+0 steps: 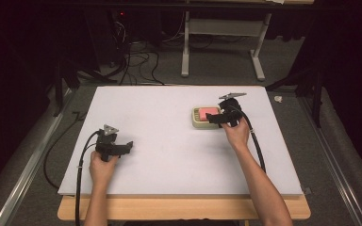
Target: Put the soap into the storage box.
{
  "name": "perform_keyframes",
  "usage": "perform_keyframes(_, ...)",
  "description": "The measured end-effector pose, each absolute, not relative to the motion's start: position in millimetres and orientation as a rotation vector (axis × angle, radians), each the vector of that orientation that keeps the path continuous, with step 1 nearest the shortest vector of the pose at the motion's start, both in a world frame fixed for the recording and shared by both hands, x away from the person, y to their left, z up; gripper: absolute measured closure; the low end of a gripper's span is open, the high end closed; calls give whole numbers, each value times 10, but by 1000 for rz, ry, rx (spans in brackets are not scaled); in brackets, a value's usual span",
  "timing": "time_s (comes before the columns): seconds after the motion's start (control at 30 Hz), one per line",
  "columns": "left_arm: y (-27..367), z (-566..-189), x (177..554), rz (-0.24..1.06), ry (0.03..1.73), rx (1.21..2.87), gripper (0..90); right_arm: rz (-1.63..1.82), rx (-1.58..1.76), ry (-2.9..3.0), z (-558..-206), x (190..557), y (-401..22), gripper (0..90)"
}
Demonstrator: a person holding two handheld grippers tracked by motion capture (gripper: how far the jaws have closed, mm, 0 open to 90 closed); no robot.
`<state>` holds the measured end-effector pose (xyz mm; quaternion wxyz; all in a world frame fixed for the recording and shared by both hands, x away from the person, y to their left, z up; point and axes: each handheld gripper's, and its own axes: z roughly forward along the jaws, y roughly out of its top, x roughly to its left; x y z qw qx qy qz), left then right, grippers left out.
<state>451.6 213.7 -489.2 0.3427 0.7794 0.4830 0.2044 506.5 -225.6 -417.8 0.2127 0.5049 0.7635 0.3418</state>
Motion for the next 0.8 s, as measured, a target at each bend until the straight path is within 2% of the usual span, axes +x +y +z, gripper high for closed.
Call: perform_keyframes(0.8,2136,-4892,4516,532,1255,2026,153,1018,1338,2101,-4042,4832,-2376,147)
